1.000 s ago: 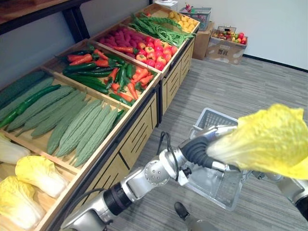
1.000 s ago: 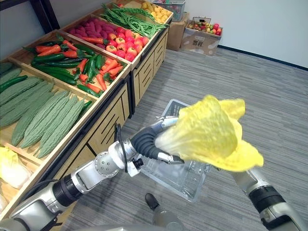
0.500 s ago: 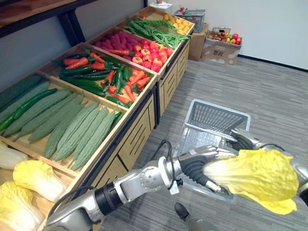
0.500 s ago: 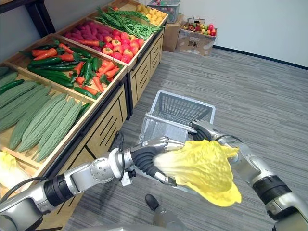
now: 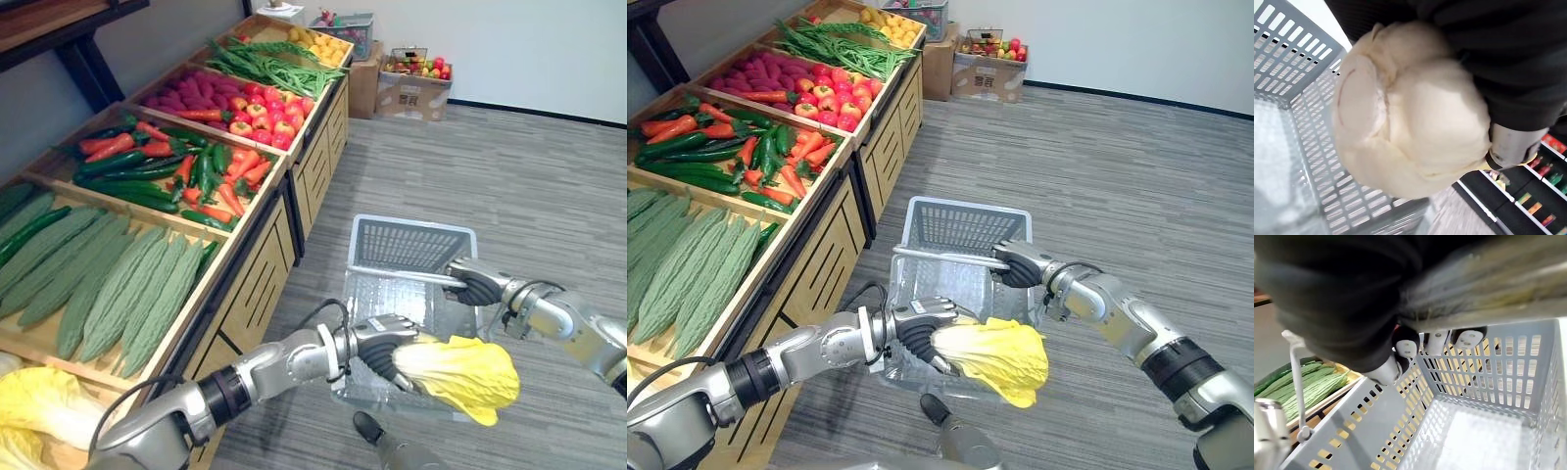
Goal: Pick vegetable in the basket
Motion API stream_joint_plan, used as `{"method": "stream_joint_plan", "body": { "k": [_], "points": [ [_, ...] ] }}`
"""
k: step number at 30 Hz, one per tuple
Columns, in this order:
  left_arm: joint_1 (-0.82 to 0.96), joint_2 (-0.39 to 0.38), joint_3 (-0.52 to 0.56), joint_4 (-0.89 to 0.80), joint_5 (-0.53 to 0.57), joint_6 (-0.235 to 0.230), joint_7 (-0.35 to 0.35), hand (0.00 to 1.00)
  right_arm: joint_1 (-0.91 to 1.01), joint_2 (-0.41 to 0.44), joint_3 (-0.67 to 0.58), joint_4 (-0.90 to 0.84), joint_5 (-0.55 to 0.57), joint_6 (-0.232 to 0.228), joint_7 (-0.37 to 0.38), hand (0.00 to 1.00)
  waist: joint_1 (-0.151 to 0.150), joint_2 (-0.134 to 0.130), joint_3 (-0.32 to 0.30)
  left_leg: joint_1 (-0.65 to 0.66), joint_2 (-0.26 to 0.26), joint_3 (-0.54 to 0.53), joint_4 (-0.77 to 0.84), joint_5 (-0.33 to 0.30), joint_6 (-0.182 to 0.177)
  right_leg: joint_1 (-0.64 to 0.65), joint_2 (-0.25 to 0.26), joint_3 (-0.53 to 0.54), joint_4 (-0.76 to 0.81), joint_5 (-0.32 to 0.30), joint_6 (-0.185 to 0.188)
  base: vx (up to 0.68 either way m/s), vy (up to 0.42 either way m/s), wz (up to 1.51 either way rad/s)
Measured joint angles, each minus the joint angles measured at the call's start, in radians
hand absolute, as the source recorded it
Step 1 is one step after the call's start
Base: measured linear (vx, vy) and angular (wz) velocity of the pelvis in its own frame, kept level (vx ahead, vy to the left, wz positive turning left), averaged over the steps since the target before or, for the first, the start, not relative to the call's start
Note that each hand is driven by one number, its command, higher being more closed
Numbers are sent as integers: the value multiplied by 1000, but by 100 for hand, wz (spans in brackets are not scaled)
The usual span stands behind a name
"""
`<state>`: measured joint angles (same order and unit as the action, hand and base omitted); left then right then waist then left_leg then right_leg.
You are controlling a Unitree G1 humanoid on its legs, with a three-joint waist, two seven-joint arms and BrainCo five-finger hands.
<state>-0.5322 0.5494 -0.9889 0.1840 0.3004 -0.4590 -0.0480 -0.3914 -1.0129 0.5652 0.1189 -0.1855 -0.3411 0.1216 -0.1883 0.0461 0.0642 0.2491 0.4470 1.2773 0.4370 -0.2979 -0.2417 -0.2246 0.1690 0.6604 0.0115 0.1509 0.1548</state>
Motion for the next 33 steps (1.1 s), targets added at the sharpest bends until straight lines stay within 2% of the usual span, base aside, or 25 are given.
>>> {"method": "stream_joint_plan", "body": {
  "k": [11, 16, 17, 25, 33],
  "points": [
    [-26, -56, 18, 173, 117, 6, 17, 100, -22, -7, 45, -82, 50, -1, 42, 100, -2, 0, 0, 0, -2, 11, 0, 0, -1, -14, 6, 4, 8, 0, 0, -3, 13, -3],
    [-27, -99, 59, 236, 156, 27, 44, 100, -36, -30, 72, -95, 87, 0, 65, 100, -3, -1, 0, 0, -3, 24, -1, 0, -1, -19, 9, 6, 9, 0, 0, -4, 18, -3],
    [-30, -107, 66, 253, 159, 29, 45, 0, -40, -34, 72, -103, 87, 1, 74, 100, -3, -1, 0, 0, -3, 25, -1, 1, -1, -20, 9, 6, 10, 0, 0, 0, 0, 0],
    [-48, -134, 126, 351, 226, 60, 72, 0, -52, -38, 72, -115, 126, 3, 86, 100, -2, -9, 4, -1, -3, 29, 0, 1, -2, -31, 15, 2, 22, -1, 0, -3, 8, -2],
    [-58, -172, 168, 381, 227, 71, 83, 0, -50, -38, 70, -116, 127, 8, 106, 100, -1, -21, 11, -4, -2, 27, 0, 1, -1, -32, 14, -5, 24, -1, -1, -3, 8, 0]
  ]
}}
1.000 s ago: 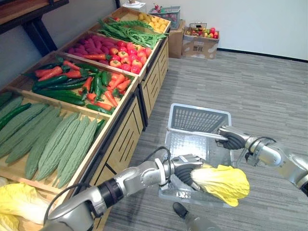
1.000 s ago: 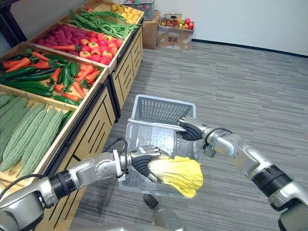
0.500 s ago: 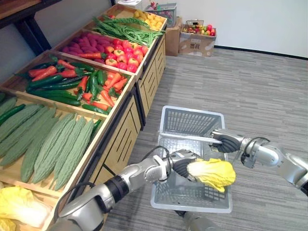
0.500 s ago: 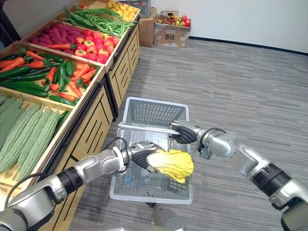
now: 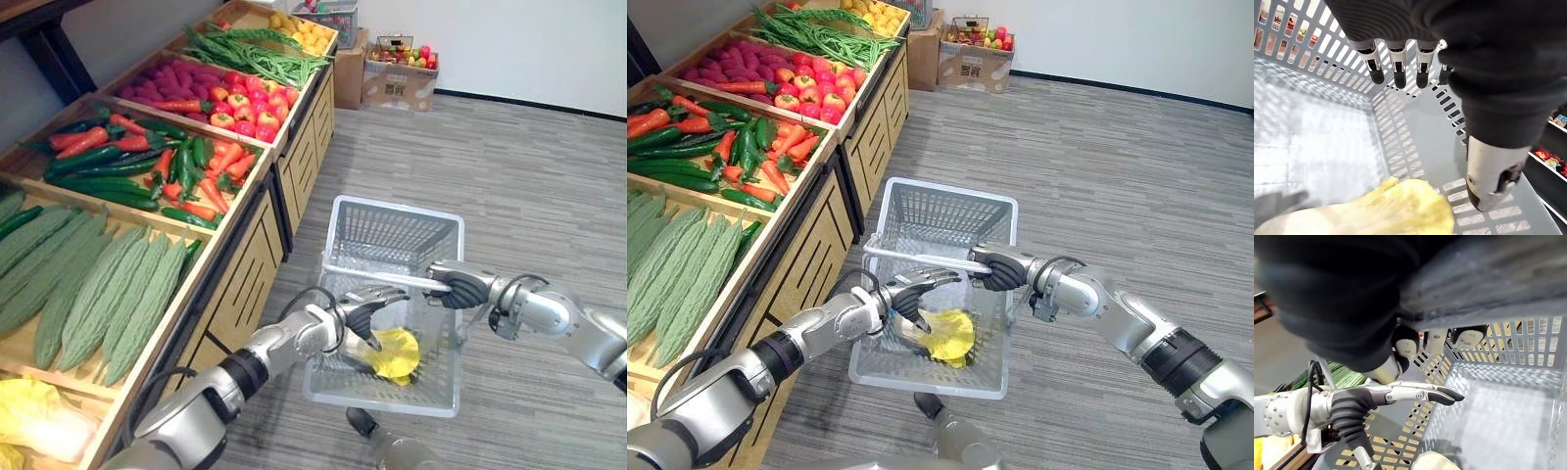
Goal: Pick vegetable in the basket
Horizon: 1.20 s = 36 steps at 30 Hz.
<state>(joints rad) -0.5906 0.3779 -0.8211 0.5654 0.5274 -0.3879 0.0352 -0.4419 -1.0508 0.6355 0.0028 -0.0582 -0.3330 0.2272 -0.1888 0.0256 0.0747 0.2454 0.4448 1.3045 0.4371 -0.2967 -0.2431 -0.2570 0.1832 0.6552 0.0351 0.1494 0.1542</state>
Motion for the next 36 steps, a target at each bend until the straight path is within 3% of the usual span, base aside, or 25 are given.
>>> {"method": "stream_joint_plan", "body": {
  "k": [7, 10, 16, 20, 22, 24, 27, 30, 31, 36],
  "points": [
    [-13, -34, 6, -10, -3, 6, 1, 0, 70, 8, -36, 1, -1, 2, 3, 100, 4, -8, 5, -20, 0, -33, -6, 2, 3, 1, -16, -45, 0, 0, 0, -16, 25, 14],
    [-18, -38, 7, -120, -14, 6, 2, 0, 147, 30, -96, 9, -14, 4, 3, 100, 14, -20, 12, -43, -7, -68, -13, 5, 8, 1, -39, -79, -1, 0, 0, -35, 9, 38],
    [-8, -17, -24, -238, -54, 77, -9, 0, 280, 169, -275, 24, -63, -15, -9, 100, 34, -30, 14, -102, -14, -171, -12, 9, 22, 8, -87, -182, 0, 0, 0, -54, 0, 48],
    [37, 31, -41, -364, -212, 130, -45, 0, 358, 304, -383, 81, -100, -40, -73, 100, 60, -34, 15, -150, -13, -253, 1, 8, 39, 16, -120, -252, 0, -1, -3, -72, -1, 54],
    [67, 35, -59, -500, -303, 119, -45, 0, 361, 363, -450, 165, -123, -7, -116, 100, 71, -39, 16, -177, -14, -291, 10, 1, 50, 16, -138, -286, 0, -2, -4, -78, 12, 56],
    [68, 4, -164, -799, -414, -3, -54, 0, 359, 446, -531, 330, -145, 77, -167, 100, 111, -45, 15, -212, -16, -339, 21, 4, 69, 18, -156, -329, 0, -3, -5, -60, 21, 53],
    [65, -63, -189, -961, -519, -110, -63, 0, 364, 531, -594, 414, -182, 149, -189, 100, 139, -45, 15, -248, -30, -408, 20, 5, 79, 35, -185, -392, -1, -7, -10, -54, 23, 60],
    [73, -24, -186, -944, -580, -104, -67, 0, 389, 586, -667, 492, -210, 203, -196, 100, 155, -44, 14, -290, -46, -474, 18, 9, 90, 42, -213, -451, 0, -9, -13, -97, 29, 75],
    [99, 23, -185, -944, -642, -91, -85, 0, 417, 617, -726, 520, -211, 228, -203, 100, 167, -43, 14, -324, -60, -519, 17, 17, 104, 38, -235, -493, 0, -10, -13, -64, 20, 75],
    [150, 40, -180, -955, -683, -81, -106, 0, 435, 657, -869, 566, -208, 247, -258, 100, 176, -42, 14, -364, -113, -602, -15, 38, 137, 53, -286, -576, 0, -10, -13, -66, 45, 59]
  ]
}}
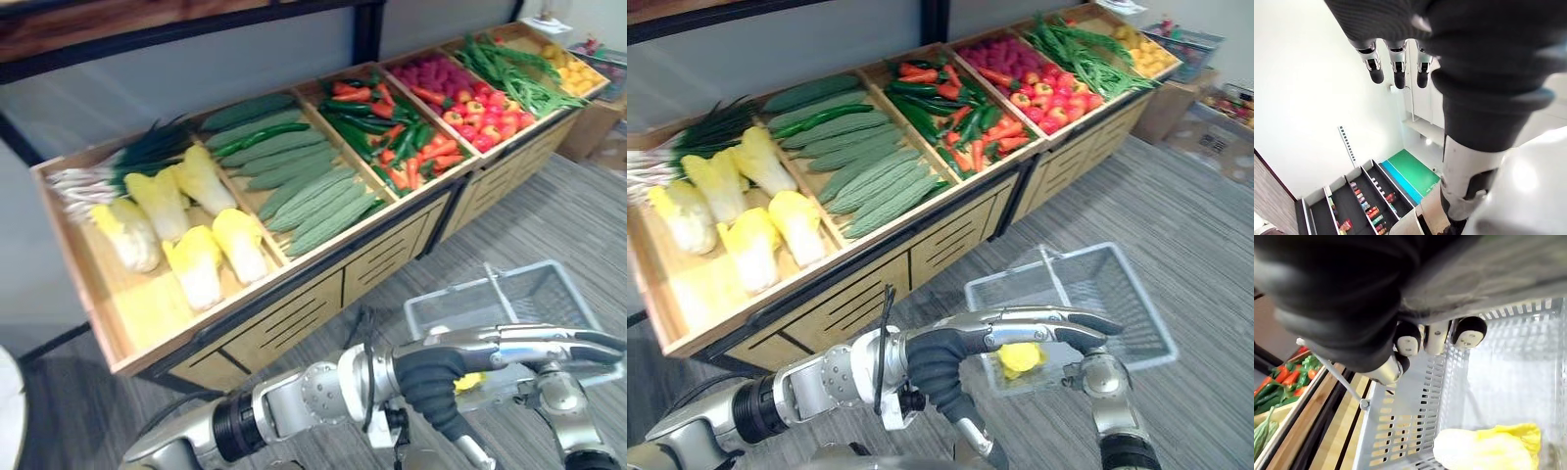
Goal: Pick vegetable in the basket
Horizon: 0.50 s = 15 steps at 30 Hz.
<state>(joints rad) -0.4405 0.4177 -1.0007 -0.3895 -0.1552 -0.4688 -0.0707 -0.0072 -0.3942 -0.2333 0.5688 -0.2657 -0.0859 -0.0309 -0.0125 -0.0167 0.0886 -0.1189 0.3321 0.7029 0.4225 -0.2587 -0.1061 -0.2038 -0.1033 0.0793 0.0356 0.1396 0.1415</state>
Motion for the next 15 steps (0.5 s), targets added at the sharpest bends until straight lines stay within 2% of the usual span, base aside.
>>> {"method": "stream_joint_plan", "body": {
  "k": [2, 5, 7, 9, 13, 15],
  "points": [
    [9, 1, 12, -23, 0, 0, -6, 0, 2, 12, -64, 1, 8, 0, -27, 100, 18, 0, 0, -1, -11, -14, -6, 3, 4, 7, -11, -25, 1, -3, -5, -41, 48, 28],
    [34, 7, 48, -63, 0, 0, -8, 0, 2, 20, -121, 29, 32, -4, -53, 100, 21, -2, -6, -1, -44, -43, -50, 28, 10, 19, -38, -71, 9, -22, -4, -6, 25, 39],
    [65, 16, 87, -89, -1, 0, -8, 0, 2, 24, -141, 56, 39, -4, -54, 100, 25, -1, -6, -4, -57, -61, -77, 50, 11, 19, -45, -93, 15, -29, -6, 28, -4, 41],
    [98, 18, 140, -104, -2, 1, -6, 0, 4, 33, -166, 89, 40, -4, -54, 100, 44, -1, -7, -4, -66, -73, -103, 73, 10, 19, -47, -109, 14, -32, -9, 33, -19, 30],
    [188, 15, 305, -116, 0, 7, 27, 0, 11, 67, -196, 162, 40, -2, -53, 100, 51, 0, -7, -20, -85, -124, -151, 122, 13, 26, -55, -165, 9, -34, -13, 31, -31, 40],
    [277, 6, 450, -116, 2, 22, 60, 0, 34, 96, -219, 183, 40, -4, -53, 100, 55, 0, -9, -16, -107, -161, -196, 150, 20, 46, -63, -191, -5, -35, -14, 7, -6, 41]
  ]
}}
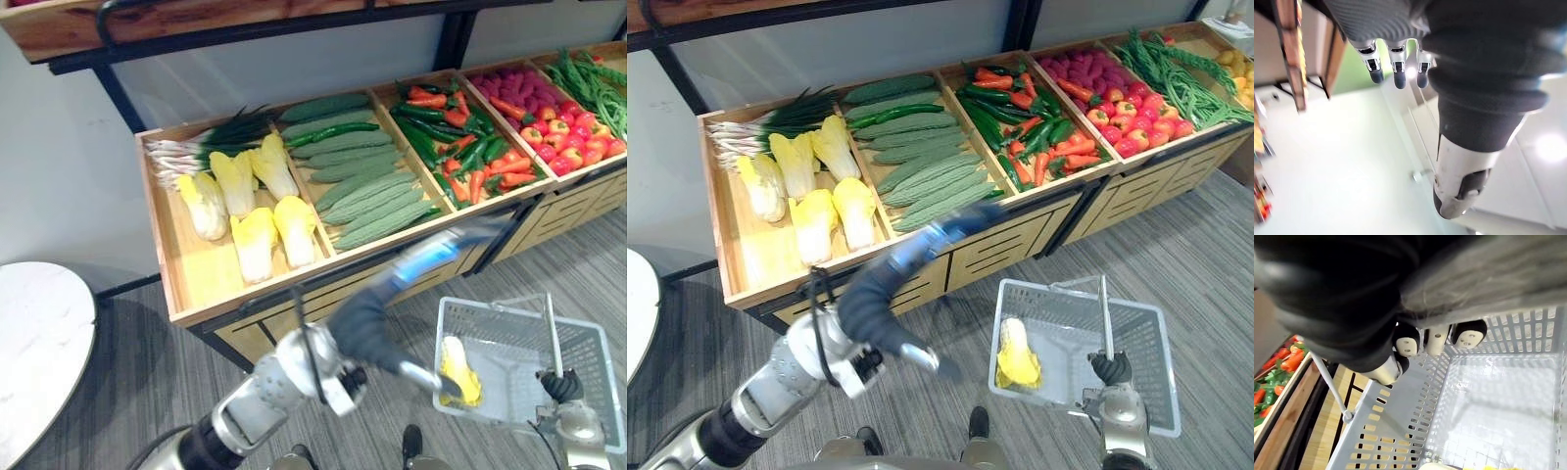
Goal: Pick vegetable in the basket
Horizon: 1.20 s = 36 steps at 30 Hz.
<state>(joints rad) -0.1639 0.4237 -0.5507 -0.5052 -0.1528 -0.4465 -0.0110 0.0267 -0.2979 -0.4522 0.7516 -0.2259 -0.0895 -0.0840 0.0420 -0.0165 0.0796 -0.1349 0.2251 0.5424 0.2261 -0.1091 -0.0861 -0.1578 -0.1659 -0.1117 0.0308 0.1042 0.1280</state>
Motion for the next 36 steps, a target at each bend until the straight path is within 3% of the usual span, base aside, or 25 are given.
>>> {"method": "stream_joint_plan", "body": {
  "k": [6, 11, 15, 21, 26, 32, 36],
  "points": [
    [212, -98, 330, 50, 24, 40, 81, 0, 19, 16, -78, 137, 21, -4, -1, 100, 7, -5, -2, 4, -60, -77, -123, 81, 12, 25, -16, -69, -31, -4, 1, 3, 1, 44],
    [313, -261, 615, 250, 96, 126, 205, 0, 51, 60, -152, 259, 69, -3, -21, 100, 17, -10, -3, 35, -99, -147, -271, 179, 20, 43, -19, -127, -36, -16, 7, 7, 11, 41],
    [343, -319, 748, 329, 186, 176, 309, 0, 70, 102, -163, 278, 69, -3, -37, 100, 17, -28, -14, 54, -102, -156, -325, 209, 21, 48, -13, -135, -36, -20, 8, 11, 32, 9],
    [359, -382, 911, 456, 294, 238, 432, 0, 119, 150, -152, 272, 69, -4, -58, 100, 15, -56, -43, 69, -100, -172, -327, 210, 20, 77, -13, -155, -37, -37, 9, 3, 11, 8],
    [359, -383, 1007, 729, 331, 280, 480, 0, 141, 184, -124, 213, 70, -4, -70, 100, 14, -46, -57, 70, -103, -178, -327, 207, 24, 83, -16, -165, -43, -45, 4, 9, 17, 5],
    [356, -383, 1086, 1123, 327, 305, 473, 0, 137, 207, -87, 206, 70, -11, -81, 100, 8, -37, -67, 69, -114, -198, -328, 204, 25, 101, -24, -184, -63, -47, 6, 39, 24, 11],
    [358, -383, 1096, 1351, 324, 329, 417, 0, 108, 211, -82, 249, 70, -18, -83, 100, -1, -40, -69, 74, -124, -199, -328, 195, 22, 109, -28, -179, -71, -47, 6, 63, 25, 0]
  ]
}}
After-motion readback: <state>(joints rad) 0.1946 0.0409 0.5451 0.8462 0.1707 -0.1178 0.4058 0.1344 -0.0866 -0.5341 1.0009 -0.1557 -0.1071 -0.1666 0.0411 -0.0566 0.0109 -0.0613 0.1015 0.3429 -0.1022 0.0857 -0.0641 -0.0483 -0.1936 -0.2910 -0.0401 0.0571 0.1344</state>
